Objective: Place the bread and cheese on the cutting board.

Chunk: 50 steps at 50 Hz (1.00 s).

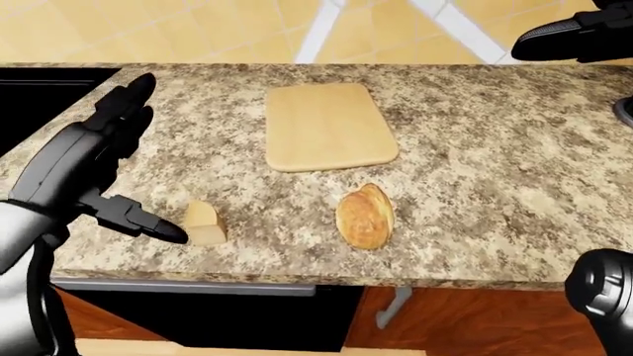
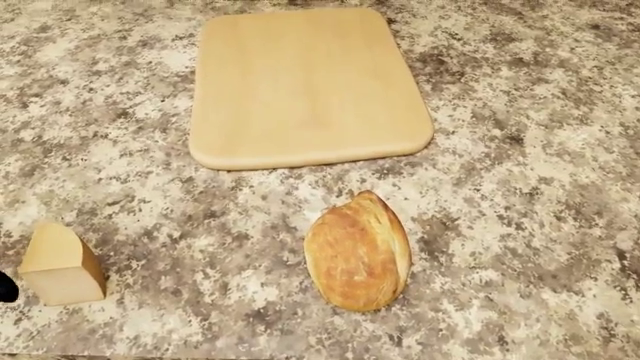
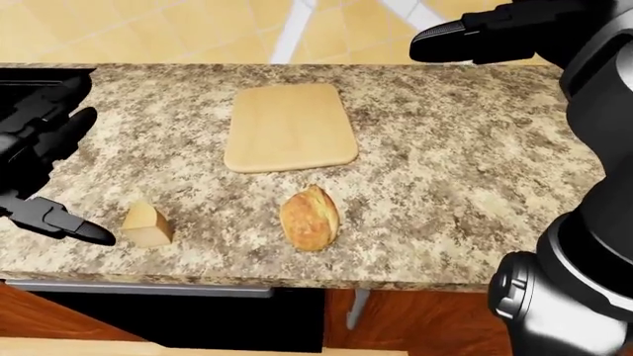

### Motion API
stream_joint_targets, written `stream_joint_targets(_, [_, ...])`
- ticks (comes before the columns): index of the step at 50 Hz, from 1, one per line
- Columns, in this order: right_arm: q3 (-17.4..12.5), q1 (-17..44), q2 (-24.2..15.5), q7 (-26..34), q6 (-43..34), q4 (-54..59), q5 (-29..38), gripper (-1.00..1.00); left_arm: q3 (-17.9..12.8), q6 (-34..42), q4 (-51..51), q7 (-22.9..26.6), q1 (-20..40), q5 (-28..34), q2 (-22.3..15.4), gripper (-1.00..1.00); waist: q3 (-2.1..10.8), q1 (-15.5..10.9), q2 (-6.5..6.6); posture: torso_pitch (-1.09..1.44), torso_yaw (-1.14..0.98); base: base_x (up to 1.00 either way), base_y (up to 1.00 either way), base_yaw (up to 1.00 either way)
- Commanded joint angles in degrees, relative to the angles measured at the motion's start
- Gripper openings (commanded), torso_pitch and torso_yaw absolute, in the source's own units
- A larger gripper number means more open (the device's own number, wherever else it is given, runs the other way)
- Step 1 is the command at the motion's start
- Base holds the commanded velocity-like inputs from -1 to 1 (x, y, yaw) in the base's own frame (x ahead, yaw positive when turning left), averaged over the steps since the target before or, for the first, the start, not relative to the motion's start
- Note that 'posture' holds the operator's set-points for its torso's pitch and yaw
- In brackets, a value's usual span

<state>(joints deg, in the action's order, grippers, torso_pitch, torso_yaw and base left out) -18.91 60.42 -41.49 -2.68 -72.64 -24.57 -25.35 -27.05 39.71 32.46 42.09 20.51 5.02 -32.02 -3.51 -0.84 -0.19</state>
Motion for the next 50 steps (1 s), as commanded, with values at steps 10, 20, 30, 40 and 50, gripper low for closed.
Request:
stream_joint_targets(10, [-0.52,1.35,-0.82,0.19,1.5,-1.17,0.47,1.0,-1.97,-5.19,0.71,-3.03,-0.92,-2.53,0.9,1.0,1.27,0.08,-0.1,0.0,0.0,0.0,0.0,0.0])
stream_joint_targets(20, [-0.6,1.17,-0.66,0.38,1.6,-1.22,0.7,1.0,-2.66,-6.86,5.03,-0.11,-6.49,-3.46,3.4,1.0,1.14,0.08,-0.1,0.0,0.0,0.0,0.0,0.0])
stream_joint_targets(30, [-0.56,1.14,-0.4,0.35,1.9,-1.11,0.87,1.0,-4.69,-13.2,5.32,4.07,-12.26,-2.48,8.71,1.0,1.09,-0.05,-0.24,0.0,0.0,0.0,0.0,0.0])
stream_joint_targets(40, [-0.92,1.01,-0.72,0.47,2.23,-0.9,0.64,1.0,-1.94,-15.93,0.61,0.21,-10.04,0.28,8.88,1.0,1.14,-0.13,-0.43,0.0,0.0,0.0,0.0,0.0])
stream_joint_targets(50, [-0.42,0.76,-0.67,0.49,2.42,-0.8,0.85,1.0,-0.08,-14.84,1.71,0.11,-10.0,0.0,9.83,1.0,1.37,-0.01,-0.44,0.0,0.0,0.0,0.0,0.0])
